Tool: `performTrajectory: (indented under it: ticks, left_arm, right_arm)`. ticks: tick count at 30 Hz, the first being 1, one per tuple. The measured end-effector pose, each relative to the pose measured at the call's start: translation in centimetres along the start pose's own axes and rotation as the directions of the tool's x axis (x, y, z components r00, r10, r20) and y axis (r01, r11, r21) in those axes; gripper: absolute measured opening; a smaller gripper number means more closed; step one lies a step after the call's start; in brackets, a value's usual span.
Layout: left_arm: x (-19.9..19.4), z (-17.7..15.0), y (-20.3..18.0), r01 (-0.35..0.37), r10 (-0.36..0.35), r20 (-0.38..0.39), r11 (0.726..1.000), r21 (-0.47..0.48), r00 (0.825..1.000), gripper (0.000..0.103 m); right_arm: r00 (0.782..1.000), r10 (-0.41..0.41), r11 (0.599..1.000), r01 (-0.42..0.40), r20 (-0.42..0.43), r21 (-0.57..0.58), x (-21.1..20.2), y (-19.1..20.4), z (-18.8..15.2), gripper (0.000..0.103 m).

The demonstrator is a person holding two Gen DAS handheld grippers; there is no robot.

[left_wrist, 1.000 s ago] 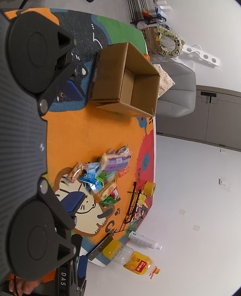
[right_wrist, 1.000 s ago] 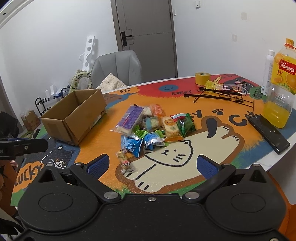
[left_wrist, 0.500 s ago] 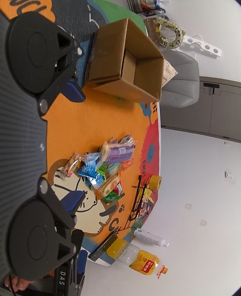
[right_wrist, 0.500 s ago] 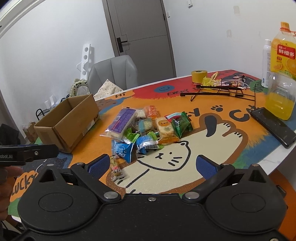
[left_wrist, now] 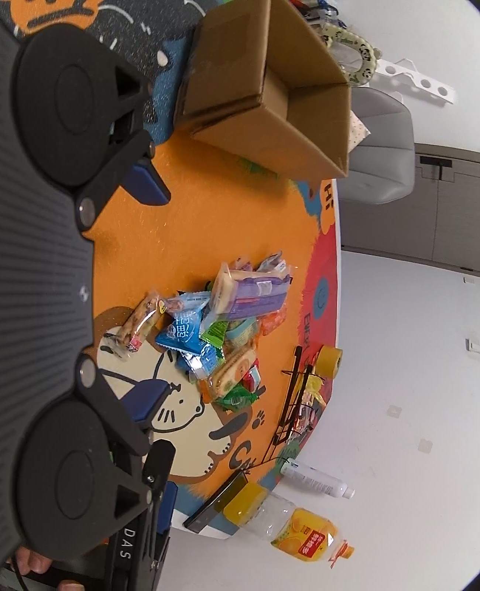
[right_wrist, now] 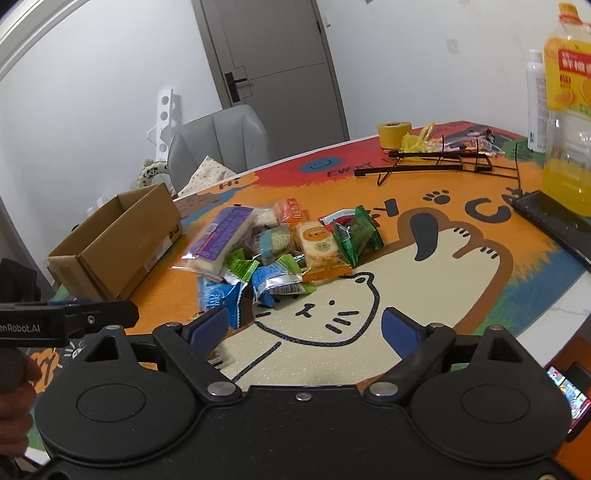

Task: Organize snacks
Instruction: 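Grasp the clear stick-snack packet with the left gripper while the right grasps the blue-white packet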

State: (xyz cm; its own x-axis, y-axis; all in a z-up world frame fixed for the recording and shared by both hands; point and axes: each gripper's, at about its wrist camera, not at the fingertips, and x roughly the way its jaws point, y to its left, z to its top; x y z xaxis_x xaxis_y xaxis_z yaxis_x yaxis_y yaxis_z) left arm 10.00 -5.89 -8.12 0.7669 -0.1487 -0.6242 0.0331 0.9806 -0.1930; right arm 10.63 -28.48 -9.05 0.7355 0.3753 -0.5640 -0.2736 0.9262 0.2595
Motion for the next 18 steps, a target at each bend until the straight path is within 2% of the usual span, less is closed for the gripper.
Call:
performTrajectory:
  ticks: [8, 15, 18]
  left_arm:
    - [2.8, -0.3, -0.9, 0.030, -0.030, -0.037, 1.000, -0.007, 0.999, 0.085]
    - [4.9, -0.5, -1.3, 0.041, -0.042, -0.064, 0.999, -0.026, 0.997, 0.081]
    - [5.8, -0.6, -1.5, 0.034, -0.036, -0.086, 0.999, -0.022, 0.996, 0.072]
  right_arm:
    - [1.000, 0.029, 0.998, -0.029, 0.000, 0.054, 1.6, -1.4, -0.1, 0.082]
    - [0.999, 0.028, 0.996, -0.026, -0.025, 0.081, 3.4, -2.4, -0.2, 0.082]
    - [0.999, 0.037, 0.997, -0.035, -0.031, 0.064, 4.0, -2.3, -0.2, 0.082]
